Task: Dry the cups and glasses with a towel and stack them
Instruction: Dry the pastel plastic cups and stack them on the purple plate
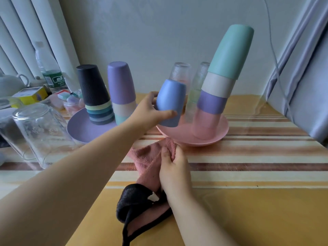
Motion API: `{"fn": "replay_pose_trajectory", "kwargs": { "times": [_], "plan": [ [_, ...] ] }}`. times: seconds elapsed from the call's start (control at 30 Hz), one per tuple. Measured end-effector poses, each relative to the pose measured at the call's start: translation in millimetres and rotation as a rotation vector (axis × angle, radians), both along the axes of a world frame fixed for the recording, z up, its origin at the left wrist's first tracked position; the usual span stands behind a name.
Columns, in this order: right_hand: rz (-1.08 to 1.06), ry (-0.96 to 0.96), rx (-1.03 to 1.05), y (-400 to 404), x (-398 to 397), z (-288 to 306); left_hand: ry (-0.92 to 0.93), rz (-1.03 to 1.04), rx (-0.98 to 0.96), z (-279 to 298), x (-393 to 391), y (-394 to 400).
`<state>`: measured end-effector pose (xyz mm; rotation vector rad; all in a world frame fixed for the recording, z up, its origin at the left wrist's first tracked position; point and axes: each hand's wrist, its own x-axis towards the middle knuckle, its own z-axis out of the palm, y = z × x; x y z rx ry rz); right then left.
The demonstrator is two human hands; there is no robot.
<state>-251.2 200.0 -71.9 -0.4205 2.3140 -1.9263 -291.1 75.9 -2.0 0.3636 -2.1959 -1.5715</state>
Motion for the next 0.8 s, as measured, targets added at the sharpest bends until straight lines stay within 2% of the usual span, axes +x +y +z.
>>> {"fn": "replay_pose_trajectory", "kwargs": {
  "times": [0.23,0.33,0.43,0.6,0.7,0.8],
  "plan": [
    [-0.086,-0.112,-0.153,-4,-3,-1,0.043,0.130,0.155,-18,103,-12],
    [-0.149,-0.038,-0.260,0,-3,6,0.044,0.136,0.198,-42,129,0],
    [0.012,0.136,-0.349,4,6,18,0.074,0.141,0.242,-57,137,8],
    [0.409,0.352,-0.196,-6,29,12,0.078,0.072,0.301,-59,141,3],
    [0.485,0.428,-0.116,-12,37,8,0.077,0.039,0.276,-58,146,0],
    [0.459,0.504,-0.059,-15,41,4,0.078,0.044,0.227,-57,147,1]
  ]
}}
